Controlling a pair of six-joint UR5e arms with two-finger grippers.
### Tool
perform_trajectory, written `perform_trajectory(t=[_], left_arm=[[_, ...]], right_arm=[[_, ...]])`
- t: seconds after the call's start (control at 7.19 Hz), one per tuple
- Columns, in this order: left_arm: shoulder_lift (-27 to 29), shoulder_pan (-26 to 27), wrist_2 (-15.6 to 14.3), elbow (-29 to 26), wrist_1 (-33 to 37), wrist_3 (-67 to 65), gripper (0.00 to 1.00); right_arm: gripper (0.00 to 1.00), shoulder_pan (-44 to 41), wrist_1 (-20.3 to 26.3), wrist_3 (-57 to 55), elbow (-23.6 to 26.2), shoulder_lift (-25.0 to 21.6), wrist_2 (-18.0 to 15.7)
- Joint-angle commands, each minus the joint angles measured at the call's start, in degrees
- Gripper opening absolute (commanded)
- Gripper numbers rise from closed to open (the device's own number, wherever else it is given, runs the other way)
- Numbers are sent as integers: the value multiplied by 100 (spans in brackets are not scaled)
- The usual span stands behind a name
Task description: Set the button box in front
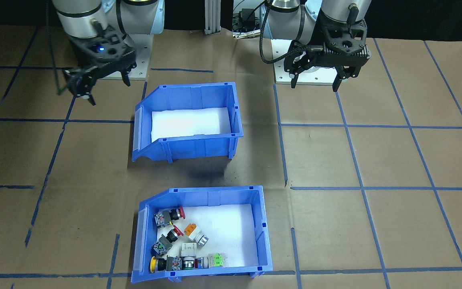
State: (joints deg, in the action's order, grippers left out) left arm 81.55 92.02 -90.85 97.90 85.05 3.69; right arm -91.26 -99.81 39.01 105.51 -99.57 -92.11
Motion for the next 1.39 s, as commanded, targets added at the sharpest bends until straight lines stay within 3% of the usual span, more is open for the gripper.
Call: perform_trajectory(t=[0.0,0.14,0.56,0.83,1.25], left_arm=[[10,0,-3,-8,2,0,100],[10,0,6,1,2,0,100],[-16,0,-3,45,2,0,100],[-16,0,-12,1,2,0,100],[-95,0,-3,27,2,0,100]], right_arm=[[100,459,811,-1869,-852,200,9],[100,477,840,-2907,-1065,366,17],[100,417,840,-4232,-1164,701,157],[100,311,840,-4262,-1269,920,290],[100,65,840,-4253,-1428,1097,203]])
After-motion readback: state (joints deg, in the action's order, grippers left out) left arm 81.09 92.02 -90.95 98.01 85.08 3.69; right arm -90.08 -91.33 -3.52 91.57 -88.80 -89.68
